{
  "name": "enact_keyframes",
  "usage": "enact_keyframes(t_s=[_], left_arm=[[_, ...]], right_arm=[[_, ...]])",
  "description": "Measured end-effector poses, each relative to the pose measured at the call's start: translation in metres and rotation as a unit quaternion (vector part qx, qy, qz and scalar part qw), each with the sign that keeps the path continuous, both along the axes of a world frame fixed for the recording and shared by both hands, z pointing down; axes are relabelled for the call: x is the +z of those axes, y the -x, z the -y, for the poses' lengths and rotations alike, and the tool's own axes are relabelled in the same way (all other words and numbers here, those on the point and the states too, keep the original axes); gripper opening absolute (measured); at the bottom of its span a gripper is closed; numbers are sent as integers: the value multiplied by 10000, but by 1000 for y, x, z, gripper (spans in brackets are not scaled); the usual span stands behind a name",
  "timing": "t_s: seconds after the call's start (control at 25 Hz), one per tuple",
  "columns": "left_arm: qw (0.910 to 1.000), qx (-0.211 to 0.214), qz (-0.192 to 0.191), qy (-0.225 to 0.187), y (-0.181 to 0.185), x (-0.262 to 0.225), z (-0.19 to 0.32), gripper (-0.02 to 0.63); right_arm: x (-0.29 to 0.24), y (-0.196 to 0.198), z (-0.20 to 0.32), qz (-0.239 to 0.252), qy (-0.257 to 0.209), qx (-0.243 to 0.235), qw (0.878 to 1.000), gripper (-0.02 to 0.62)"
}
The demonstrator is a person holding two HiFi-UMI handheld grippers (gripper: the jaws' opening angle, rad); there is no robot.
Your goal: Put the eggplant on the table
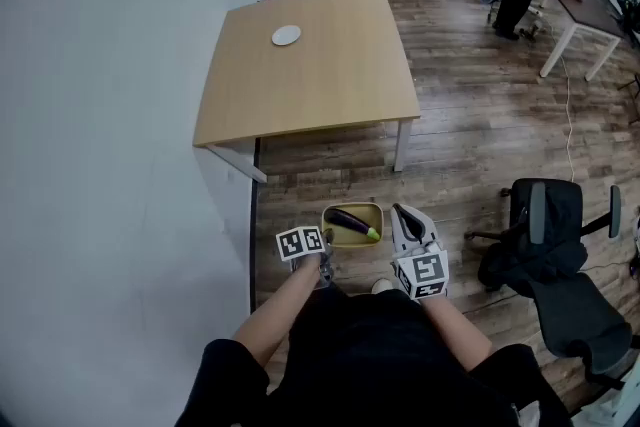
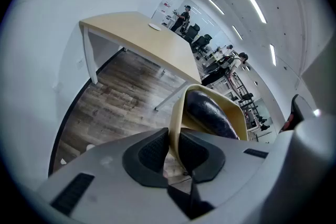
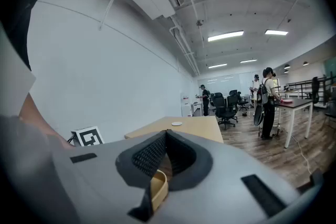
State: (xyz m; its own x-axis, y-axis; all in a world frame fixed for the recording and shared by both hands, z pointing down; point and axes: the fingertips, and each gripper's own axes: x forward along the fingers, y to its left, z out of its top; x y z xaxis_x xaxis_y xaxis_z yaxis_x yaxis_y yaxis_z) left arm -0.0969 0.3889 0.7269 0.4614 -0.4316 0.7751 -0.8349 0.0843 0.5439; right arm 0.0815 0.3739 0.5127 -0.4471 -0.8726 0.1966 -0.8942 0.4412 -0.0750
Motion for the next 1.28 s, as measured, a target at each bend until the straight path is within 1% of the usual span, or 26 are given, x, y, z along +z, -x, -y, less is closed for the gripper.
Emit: enact_keyframes(t_s=[0.2, 0.4, 0.64, 0.84, 0.96, 1.16, 1.28], left_arm=[[9999, -118, -13, -46, -6, -2, 12, 41], [9999, -99, -23, 20, -9, 2, 25, 41], [9997, -88, -80, 191, -2, 20, 64, 41], [9996, 69, -55, 270, -2, 37, 118, 41], [9994, 223, -67, 261, -3, 42, 156, 41], [9986, 436, -127, 262, 1, 35, 223, 41], [9981, 584, -120, 158, 7, 28, 269, 41]], right_arm=[[-3, -10, 2, -9, -123, -93, 9999, 60], [-2, -24, 8, -17, -163, 117, 9998, 60], [4, -34, 42, -79, -66, 335, 9994, 60], [9, -38, 94, -202, 7, 477, 9987, 60], [16, -32, 132, -261, 66, 484, 9985, 60], [19, -21, 198, -305, 297, 610, 9972, 60], [16, -14, 239, -313, 301, 715, 9965, 60]])
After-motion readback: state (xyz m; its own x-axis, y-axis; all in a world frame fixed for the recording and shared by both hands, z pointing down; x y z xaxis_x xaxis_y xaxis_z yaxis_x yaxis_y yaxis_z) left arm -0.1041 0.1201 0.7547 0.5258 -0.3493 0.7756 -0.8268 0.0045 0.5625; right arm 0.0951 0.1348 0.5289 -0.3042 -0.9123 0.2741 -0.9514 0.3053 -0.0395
